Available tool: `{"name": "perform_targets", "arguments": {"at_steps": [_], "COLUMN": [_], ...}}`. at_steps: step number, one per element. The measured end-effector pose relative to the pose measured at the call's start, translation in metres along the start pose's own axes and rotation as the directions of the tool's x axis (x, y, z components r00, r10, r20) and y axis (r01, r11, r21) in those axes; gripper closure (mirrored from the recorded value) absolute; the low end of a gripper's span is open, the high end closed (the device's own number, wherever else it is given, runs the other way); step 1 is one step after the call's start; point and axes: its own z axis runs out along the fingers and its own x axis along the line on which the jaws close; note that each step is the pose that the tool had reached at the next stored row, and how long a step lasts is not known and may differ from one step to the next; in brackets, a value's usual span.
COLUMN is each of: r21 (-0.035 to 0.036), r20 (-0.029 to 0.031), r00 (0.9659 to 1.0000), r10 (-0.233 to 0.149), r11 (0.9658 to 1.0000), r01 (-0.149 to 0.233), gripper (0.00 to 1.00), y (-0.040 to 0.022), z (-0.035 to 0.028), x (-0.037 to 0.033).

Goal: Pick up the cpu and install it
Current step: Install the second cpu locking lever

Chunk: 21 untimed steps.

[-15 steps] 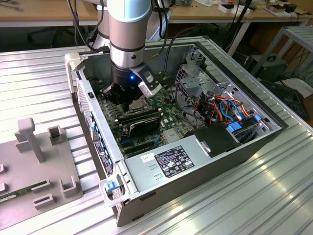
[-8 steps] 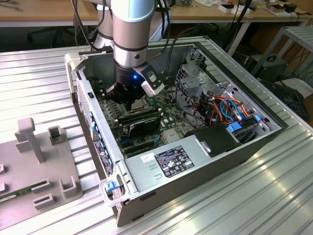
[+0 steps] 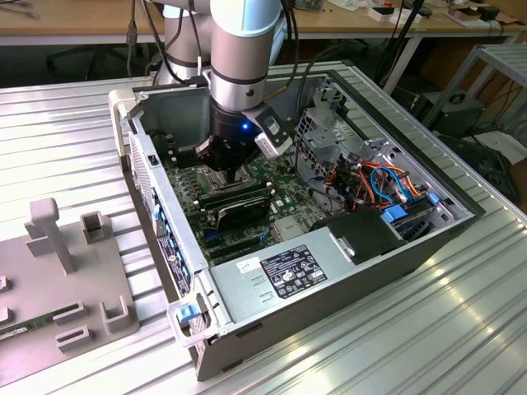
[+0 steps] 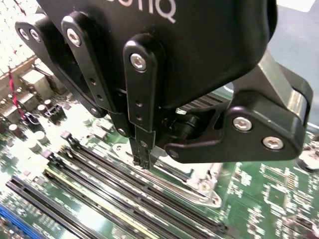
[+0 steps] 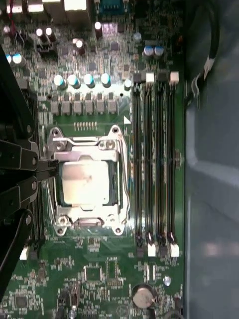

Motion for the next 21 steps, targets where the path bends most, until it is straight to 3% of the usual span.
{"name": "perform_targets", "arguments": {"at_steps": [4,10,21], "r21": [0.0000,0.0001,-0.0001], "r20": [0.0000,0.0000,0.0000], "r00": [1.0000,1.0000,1.0000], "r10": [0.000,0.000,0.000], "r11": [1.0000,1.0000,1.0000], "r01": [0.000,0.000,0.000], "gripper": [0.89,0.89,0.89], "y": [0.0020,0.0150,0.0193], "z": [0.0004,0.0005,-0.0029], "x": [-0.0058,-0.0062,-0.0066]}}
